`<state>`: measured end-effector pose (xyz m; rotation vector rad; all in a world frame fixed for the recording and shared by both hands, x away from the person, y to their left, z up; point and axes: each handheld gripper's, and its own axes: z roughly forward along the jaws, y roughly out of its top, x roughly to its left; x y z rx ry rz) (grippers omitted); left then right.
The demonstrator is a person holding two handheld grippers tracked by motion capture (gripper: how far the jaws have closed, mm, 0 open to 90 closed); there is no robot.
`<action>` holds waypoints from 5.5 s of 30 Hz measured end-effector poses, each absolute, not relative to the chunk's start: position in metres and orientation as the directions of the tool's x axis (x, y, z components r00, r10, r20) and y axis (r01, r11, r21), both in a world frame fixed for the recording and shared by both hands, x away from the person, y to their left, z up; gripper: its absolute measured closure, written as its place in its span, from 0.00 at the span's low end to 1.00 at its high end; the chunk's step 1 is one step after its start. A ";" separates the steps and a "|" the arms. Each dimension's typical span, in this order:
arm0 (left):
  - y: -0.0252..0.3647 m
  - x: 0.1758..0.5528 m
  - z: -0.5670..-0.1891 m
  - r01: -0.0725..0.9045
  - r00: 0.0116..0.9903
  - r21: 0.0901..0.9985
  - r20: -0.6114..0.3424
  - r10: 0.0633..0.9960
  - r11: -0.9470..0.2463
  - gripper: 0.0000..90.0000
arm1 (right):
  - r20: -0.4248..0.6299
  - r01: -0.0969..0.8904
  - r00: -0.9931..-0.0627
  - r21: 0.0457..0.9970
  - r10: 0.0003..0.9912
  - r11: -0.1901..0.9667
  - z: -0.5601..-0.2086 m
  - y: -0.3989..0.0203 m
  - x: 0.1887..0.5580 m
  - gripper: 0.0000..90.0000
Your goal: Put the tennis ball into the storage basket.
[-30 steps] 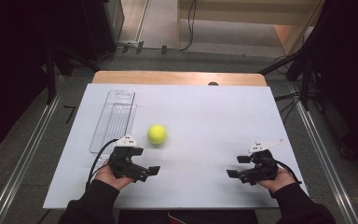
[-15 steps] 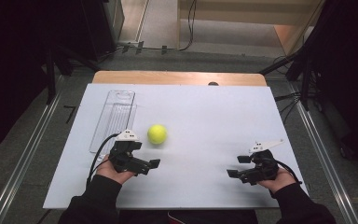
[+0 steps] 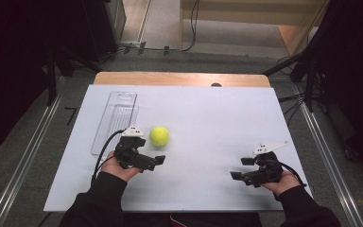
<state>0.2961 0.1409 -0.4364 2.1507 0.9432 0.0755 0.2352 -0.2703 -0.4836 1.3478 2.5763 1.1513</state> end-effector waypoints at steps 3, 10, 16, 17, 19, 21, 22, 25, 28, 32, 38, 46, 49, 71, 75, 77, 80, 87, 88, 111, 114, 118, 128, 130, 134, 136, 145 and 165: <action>0.138 0.300 -0.436 0.601 0.724 0.672 -0.228 0.651 -0.433 0.00 | 0.305 0.704 -0.629 0.613 0.715 0.358 -0.484 -0.270 0.235 0.22; 0.133 0.308 -0.434 0.603 0.713 0.677 -0.221 0.666 -0.421 0.00 | 0.305 0.704 -0.630 0.613 0.715 0.359 -0.484 -0.270 0.235 0.22; 0.130 0.315 -0.434 0.608 0.699 0.679 -0.211 0.683 -0.412 0.00 | 0.304 0.702 -0.631 0.615 0.714 0.359 -0.484 -0.271 0.235 0.22; 0.130 0.316 -0.434 0.608 0.697 0.678 -0.207 0.687 -0.412 0.00 | 0.304 0.702 -0.632 0.616 0.713 0.359 -0.484 -0.271 0.235 0.22; 0.129 0.318 -0.433 0.610 0.694 0.678 -0.205 0.690 -0.411 0.00 | 0.304 0.701 -0.632 0.615 0.713 0.359 -0.484 -0.271 0.235 0.22; 0.129 0.321 -0.432 0.609 0.691 0.681 -0.204 0.693 -0.407 0.00 | 0.304 0.701 -0.632 0.615 0.713 0.360 -0.484 -0.271 0.235 0.22; 0.129 0.322 -0.431 0.609 0.690 0.682 -0.204 0.694 -0.405 0.00 | 0.304 0.702 -0.631 0.615 0.713 0.359 -0.484 -0.271 0.235 0.22; 0.127 0.327 -0.430 0.609 0.684 0.686 -0.201 0.701 -0.398 0.00 | 0.303 0.702 -0.631 0.614 0.714 0.360 -0.484 -0.271 0.235 0.22; 0.124 0.331 -0.430 0.605 0.680 0.688 -0.183 0.710 -0.401 0.00 | 0.304 0.702 -0.632 0.614 0.713 0.361 -0.483 -0.271 0.235 0.22; 0.121 0.335 -0.430 0.605 0.679 0.686 -0.179 0.712 -0.405 0.00 | 0.303 0.700 -0.633 0.617 0.713 0.359 -0.484 -0.271 0.235 0.22; 0.118 0.344 -0.428 0.611 0.668 0.688 -0.184 0.721 -0.391 0.00 | 0.304 0.700 -0.633 0.617 0.711 0.359 -0.483 -0.271 0.235 0.22; 0.118 0.357 -0.429 0.623 0.647 0.688 -0.184 0.740 -0.373 0.00 | 0.302 0.701 -0.633 0.615 0.713 0.362 -0.484 -0.271 0.235 0.22; 0.117 0.360 -0.429 0.624 0.645 0.685 -0.180 0.743 -0.376 0.00 | 0.301 0.700 -0.634 0.615 0.712 0.363 -0.484 -0.271 0.235 0.22; 0.112 0.380 -0.430 0.635 0.623 0.685 -0.180 0.762 -0.357 0.01 | 0.301 0.700 -0.635 0.615 0.712 0.364 -0.484 -0.271 0.235 0.22; 0.111 0.380 -0.433 0.638 0.621 0.680 -0.177 0.764 -0.361 0.01 | 0.301 0.699 -0.636 0.615 0.711 0.366 -0.484 -0.271 0.234 0.22; 0.111 0.380 -0.435 0.639 0.619 0.679 -0.177 0.765 -0.360 0.01 | 0.300 0.699 -0.636 0.615 0.711 0.366 -0.484 -0.271 0.234 0.22; 0.112 0.379 -0.436 0.636 0.621 0.685 -0.179 0.763 -0.357 0.01 | 0.302 0.700 -0.636 0.614 0.711 0.365 -0.483 -0.271 0.234 0.22; 0.110 0.377 -0.443 0.639 0.619 0.680 -0.175 0.766 -0.361 0.01 | 0.299 0.698 -0.637 0.615 0.711 0.367 -0.483 -0.271 0.234 0.22; 0.110 0.377 -0.444 0.640 0.620 0.676 -0.174 0.765 -0.365 0.01 | 0.299 0.697 -0.638 0.615 0.710 0.367 -0.483 -0.271 0.234 0.22; 0.106 0.375 -0.466 0.680 0.598 0.635 -0.191 0.779 -0.366 0.01 | 0.299 0.698 -0.639 0.612 0.709 0.371 -0.484 -0.270 0.234 0.22; 0.105 0.375 -0.468 0.680 0.598 0.632 -0.182 0.780 -0.373 0.01 | 0.299 0.699 -0.638 0.612 0.710 0.370 -0.484 -0.271 0.234 0.22; 0.103 0.373 -0.470 0.677 0.605 0.628 -0.179 0.776 -0.383 0.01 | 0.297 0.697 -0.639 0.613 0.709 0.372 -0.484 -0.271 0.234 0.22; 0.099 0.371 -0.475 0.684 0.609 0.609 -0.172 0.775 -0.402 0.01 | 0.296 0.696 -0.640 0.614 0.709 0.373 -0.484 -0.271 0.234 0.22; 0.098 0.371 -0.475 0.686 0.606 0.606 -0.169 0.778 -0.403 0.01 | 0.296 0.696 -0.640 0.614 0.709 0.372 -0.484 -0.271 0.234 0.22; 0.097 0.371 -0.478 0.708 0.588 0.591 -0.191 0.786 -0.386 0.01 | 0.296 0.697 -0.639 0.613 0.710 0.372 -0.484 -0.271 0.234 0.22; 0.097 0.372 -0.480 0.711 0.584 0.588 -0.189 0.789 -0.385 0.01 | 0.295 0.697 -0.639 0.614 0.711 0.371 -0.484 -0.271 0.234 0.22; 0.099 0.371 -0.482 0.723 0.561 0.584 -0.186 0.807 -0.368 0.07 | 0.295 0.696 -0.639 0.614 0.710 0.372 -0.484 -0.271 0.234 0.22; 0.100 0.369 -0.483 0.714 0.535 0.588 -0.109 0.838 -0.380 0.28 | 0.295 0.697 -0.638 0.614 0.711 0.371 -0.484 -0.271 0.234 0.22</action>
